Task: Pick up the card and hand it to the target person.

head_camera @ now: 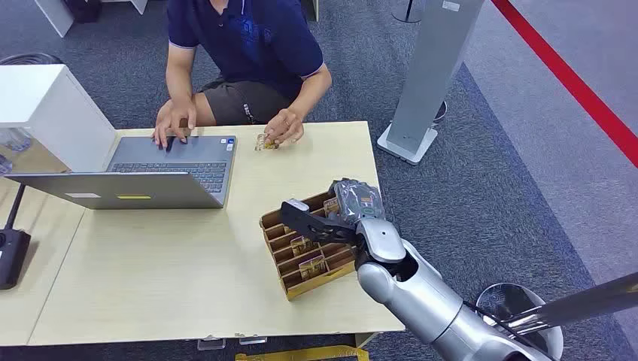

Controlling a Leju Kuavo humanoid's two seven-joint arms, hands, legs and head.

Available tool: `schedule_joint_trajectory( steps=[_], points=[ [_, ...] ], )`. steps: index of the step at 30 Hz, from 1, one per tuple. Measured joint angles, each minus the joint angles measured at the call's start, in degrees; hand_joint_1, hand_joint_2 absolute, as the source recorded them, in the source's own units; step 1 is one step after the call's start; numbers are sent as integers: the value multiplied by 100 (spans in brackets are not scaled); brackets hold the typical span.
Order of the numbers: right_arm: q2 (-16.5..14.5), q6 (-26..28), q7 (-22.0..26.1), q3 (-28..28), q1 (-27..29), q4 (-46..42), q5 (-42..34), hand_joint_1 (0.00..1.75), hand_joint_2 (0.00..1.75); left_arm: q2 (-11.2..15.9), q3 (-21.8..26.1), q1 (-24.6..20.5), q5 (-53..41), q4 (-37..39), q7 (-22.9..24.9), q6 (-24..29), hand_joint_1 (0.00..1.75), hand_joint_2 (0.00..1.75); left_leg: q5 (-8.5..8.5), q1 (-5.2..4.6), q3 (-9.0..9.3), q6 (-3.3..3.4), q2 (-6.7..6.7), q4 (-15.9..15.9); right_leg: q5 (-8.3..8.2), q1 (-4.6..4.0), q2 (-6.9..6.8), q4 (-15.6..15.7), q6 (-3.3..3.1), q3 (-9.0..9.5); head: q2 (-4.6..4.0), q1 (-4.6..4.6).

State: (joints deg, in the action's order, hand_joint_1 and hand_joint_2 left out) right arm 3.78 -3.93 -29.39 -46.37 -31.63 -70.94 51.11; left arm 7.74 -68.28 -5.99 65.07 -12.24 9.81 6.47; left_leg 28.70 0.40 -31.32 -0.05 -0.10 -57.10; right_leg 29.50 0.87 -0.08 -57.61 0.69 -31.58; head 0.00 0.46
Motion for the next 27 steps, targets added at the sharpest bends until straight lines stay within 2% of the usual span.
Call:
schedule_joint_trajectory(
  steps=[22, 26, 27],
  points=[
    [-38, 0, -5, 1, 2, 51, -19, 93, 175, 0, 0, 2, -26, 2, 33, -2, 0, 0, 0, 0, 1, 0, 0, 0, 0, 0, 0, 0, 0, 0, 0, 3],
    [-35, 0, -13, 1, 3, 51, -20, 96, 175, 0, 0, 2, -28, 2, 33, -2, 0, 175, 0, 0, 1, 0, 0, 0, 0, 0, 0, 0, 0, 0, 0, 4],
    [-35, 0, -14, 1, 4, 51, -21, 96, 175, 0, 0, 2, -28, 2, 33, -2, 0, 175, 0, 0, 1, 0, 0, 0, 0, 0, 0, 0, 0, 0, 0, 4]
  ],
)
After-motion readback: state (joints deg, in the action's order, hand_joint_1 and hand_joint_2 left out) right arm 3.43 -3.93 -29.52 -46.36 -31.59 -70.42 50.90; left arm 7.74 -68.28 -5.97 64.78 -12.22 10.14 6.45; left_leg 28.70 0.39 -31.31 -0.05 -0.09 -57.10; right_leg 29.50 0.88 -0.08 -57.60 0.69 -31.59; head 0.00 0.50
